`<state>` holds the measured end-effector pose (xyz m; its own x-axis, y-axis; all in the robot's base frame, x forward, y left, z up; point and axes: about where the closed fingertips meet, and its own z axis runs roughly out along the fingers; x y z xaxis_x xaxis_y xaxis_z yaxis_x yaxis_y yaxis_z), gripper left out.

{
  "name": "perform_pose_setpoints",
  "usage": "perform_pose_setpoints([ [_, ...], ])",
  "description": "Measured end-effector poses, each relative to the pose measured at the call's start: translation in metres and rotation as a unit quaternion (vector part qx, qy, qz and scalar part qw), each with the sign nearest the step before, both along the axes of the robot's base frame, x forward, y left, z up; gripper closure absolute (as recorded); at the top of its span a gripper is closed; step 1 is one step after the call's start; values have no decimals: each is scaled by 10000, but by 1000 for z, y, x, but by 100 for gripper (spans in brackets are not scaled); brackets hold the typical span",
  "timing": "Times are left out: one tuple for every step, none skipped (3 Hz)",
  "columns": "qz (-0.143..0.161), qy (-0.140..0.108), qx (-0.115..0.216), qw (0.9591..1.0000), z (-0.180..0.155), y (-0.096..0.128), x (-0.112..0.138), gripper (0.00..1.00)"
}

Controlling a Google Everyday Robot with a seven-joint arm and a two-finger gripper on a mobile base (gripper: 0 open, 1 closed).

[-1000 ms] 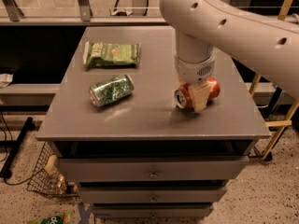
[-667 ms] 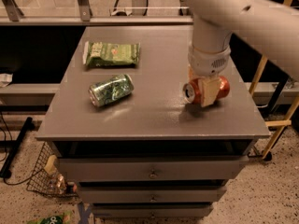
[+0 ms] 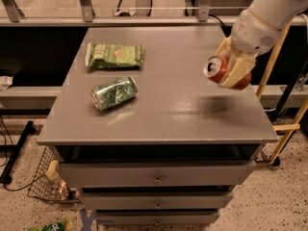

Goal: Place coke can upright

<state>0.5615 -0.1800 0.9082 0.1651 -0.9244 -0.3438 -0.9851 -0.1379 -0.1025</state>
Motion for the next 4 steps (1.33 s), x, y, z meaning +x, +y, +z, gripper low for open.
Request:
perform_pose_setpoints([
  [-37, -465, 605, 9971, 41, 15, 14, 100],
  [-376, -419, 886, 9945, 32, 12, 19, 100],
  [-849, -343, 1491, 9846, 28, 26, 9, 100],
  [-1113, -356, 2227, 9679, 27, 46, 4, 100],
])
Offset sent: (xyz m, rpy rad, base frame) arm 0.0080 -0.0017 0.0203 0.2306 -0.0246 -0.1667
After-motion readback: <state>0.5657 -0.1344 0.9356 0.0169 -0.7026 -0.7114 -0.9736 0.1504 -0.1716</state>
